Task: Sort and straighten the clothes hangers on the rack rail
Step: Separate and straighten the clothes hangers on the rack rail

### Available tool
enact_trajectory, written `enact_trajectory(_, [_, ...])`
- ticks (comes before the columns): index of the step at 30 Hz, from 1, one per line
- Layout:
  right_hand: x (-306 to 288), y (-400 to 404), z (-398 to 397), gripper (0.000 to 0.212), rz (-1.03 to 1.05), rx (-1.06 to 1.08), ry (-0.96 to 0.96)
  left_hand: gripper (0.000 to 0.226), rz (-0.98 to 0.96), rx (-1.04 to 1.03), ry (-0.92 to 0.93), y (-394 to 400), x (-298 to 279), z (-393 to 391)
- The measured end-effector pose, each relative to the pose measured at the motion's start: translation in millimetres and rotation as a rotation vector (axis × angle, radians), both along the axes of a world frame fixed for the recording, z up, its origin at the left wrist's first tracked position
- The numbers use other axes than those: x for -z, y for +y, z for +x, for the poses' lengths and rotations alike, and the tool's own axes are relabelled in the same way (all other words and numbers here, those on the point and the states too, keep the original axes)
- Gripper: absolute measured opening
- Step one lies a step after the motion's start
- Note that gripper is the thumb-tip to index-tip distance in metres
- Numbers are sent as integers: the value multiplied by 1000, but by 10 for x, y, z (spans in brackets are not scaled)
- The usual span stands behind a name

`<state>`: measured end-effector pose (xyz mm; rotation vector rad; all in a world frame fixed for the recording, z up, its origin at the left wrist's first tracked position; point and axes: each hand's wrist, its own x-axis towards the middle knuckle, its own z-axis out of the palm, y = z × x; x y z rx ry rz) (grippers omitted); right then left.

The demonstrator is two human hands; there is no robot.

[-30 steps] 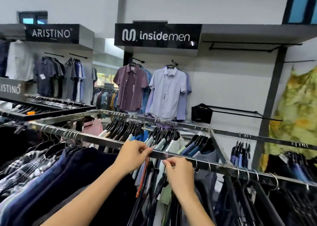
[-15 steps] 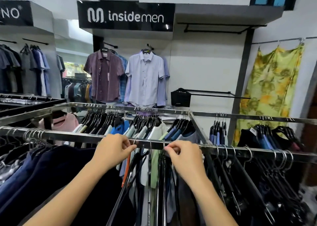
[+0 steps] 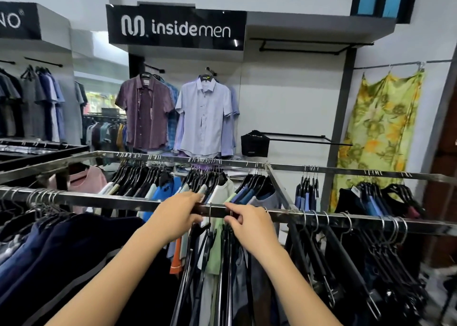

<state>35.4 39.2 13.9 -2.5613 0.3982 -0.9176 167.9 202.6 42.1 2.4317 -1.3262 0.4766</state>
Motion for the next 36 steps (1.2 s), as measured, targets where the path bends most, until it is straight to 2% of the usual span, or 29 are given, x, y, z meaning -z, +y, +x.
enact_trajectory(3, [38, -50, -18, 40, 44, 3, -8, 40, 5, 4, 38, 126, 12, 137])
enact_trajectory(7, [61, -76, -21, 44, 70, 8, -38, 36, 9, -44, 44, 225, -8, 229])
enact_trajectory(10, [58, -97, -13, 45, 60, 6, -21, 46, 33, -68, -16, 249, -20, 206])
enact_trajectory(12, [65, -131, -1, 45, 60, 10, -20, 58, -31, 11, -44, 194, 3, 112])
enact_trajectory(14, [83, -161, -4, 46, 45, 19, -20, 58, -69, 108, -50, 76, 22, -30])
enact_trajectory(17, [103, -167, -14, 47, 31, 29, -23, 37, -17, 152, -129, -71, 46, -127])
enact_trajectory(20, [105, -170, -48, 47, 50, 30, -30, 21, -30, 104, -141, -45, 3, -62])
enact_trajectory(24, [99, -189, -79, 48, 73, 31, -31, 35, 16, 24, -119, 4, -61, 58])
enact_trajectory(27, [104, -139, -99, 51, 43, 55, -11, 54, -45, 97, -124, -119, -58, -73])
enact_trajectory(31, [223, -21, -139, 69, -81, 117, 81, 46, -91, 247, -130, -402, 49, -317])
enact_trajectory(34, [311, 83, -200, 88, -121, 139, 155, 42, -122, 205, -151, -440, 61, -290])
enact_trajectory(36, [309, 122, -225, 94, -119, 128, 200, 41, -111, 172, -142, -358, 41, -205])
